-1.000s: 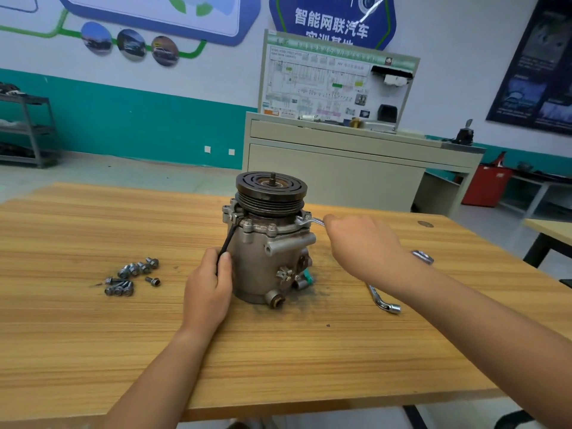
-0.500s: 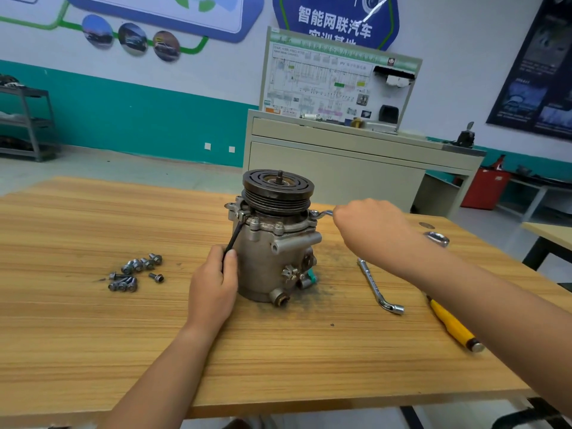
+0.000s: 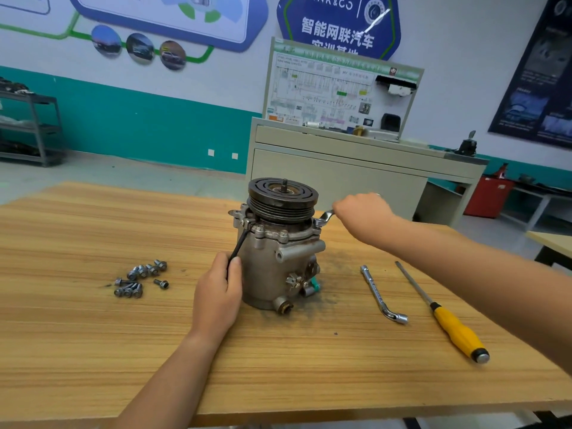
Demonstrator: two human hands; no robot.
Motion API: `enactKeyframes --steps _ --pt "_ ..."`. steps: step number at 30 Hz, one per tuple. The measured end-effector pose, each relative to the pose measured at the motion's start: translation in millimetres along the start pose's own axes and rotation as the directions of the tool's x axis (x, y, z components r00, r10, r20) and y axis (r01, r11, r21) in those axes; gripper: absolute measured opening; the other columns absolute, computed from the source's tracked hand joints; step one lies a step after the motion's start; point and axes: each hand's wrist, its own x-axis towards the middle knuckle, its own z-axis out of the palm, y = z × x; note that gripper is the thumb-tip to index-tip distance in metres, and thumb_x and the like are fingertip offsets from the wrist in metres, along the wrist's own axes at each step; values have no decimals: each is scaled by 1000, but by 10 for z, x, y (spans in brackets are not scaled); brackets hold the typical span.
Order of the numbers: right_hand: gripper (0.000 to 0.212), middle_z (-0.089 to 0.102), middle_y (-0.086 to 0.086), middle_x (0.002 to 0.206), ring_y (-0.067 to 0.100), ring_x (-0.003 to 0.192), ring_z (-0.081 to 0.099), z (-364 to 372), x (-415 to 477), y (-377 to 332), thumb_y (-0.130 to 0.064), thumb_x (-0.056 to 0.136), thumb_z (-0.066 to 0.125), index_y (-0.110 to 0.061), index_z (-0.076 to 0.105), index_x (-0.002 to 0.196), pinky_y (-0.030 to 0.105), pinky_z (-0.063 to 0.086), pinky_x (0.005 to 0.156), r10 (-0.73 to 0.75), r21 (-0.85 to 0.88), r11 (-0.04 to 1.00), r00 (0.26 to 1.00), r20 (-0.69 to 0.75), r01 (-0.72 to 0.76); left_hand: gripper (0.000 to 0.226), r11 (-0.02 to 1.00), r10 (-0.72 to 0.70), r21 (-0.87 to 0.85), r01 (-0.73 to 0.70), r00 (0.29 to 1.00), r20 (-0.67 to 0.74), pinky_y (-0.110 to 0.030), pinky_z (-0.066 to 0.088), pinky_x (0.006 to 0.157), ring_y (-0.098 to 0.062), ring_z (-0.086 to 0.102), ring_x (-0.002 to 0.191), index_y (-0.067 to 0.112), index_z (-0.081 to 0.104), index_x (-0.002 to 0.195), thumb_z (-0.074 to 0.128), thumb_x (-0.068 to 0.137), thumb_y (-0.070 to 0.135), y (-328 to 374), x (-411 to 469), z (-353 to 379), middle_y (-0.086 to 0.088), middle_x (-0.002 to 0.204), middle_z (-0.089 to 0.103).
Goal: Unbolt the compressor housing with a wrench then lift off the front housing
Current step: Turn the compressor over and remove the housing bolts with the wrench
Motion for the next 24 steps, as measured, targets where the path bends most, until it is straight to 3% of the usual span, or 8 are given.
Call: enactKeyframes --steps 6,8,9,11,12,13,17,24 --pt "30 58 9 118 25 106 54 232 263 -52 -3 92 39 -9 50 120 32 36 88 -37 167 981 949 -315 94 20 1000 3 8 -3 1000 -7 -50 46 59 -23 56 60 19 50 78 44 96 15 -9 7 8 -3 61 56" --pt "28 61 9 112 26 100 56 261 237 -19 -6 94 39 -10 53 118 31 38 80 111 318 948 921 -374 15 18 1000 8 5 -8 1000 -7 -52 48 61 -27 57 62 15 51 80 44 96 14 -14 11 10 -4 62 56" --pt "27 63 10 105 26 94 57 261 186 -17 -9 96 39 -11 54 119 33 39 73 260 483 874 886 -383 -48 19 1000 10 3 -10 1000 -5 -52 48 61 -26 57 62 16 51 79 44 96 14 -12 11 11 -4 62 56" --pt "26 61 9 90 25 81 58 251 -1 -47 -18 99 37 -10 53 118 35 44 66 502 794 602 814 -291 -87 22 1000 12 2 -12 1000 -3 -48 47 58 -20 55 59 22 49 76 44 96 15 1 7 13 -1 60 54" --pt "26 59 8 85 25 76 57 260 -106 -72 -21 99 36 -9 52 117 37 46 64 543 877 474 810 -221 -78 25 1000 18 7 -18 1000 -8 -45 44 57 -15 52 56 25 47 74 44 97 15 5 5 13 1 58 52" --pt "26 58 6 81 24 72 56 279 -222 -89 -23 99 35 -10 51 115 38 47 61 523 900 427 836 -167 -88 27 1000 22 12 -22 1000 -12 -43 41 55 -11 49 54 26 45 72 44 97 14 7 4 15 3 57 51" --pt "25 57 1 80 20 71 55 307 -588 -158 -26 98 37 -16 51 117 31 41 57 265 735 660 963 -39 -152 29 1000 11 12 -11 1000 -13 -41 39 54 -10 47 52 26 44 71 44 97 13 22 4 17 4 55 49" --pt "20 37 -2 64 17 63 46 -15 -607 -148 -6 93 40 -12 50 109 27 38 49 177 296 938 983 40 -181 19 1000 6 7 -6 1000 -9 -48 43 60 -26 52 59 9 53 81 44 97 14 27 2 0 -5 60 54"
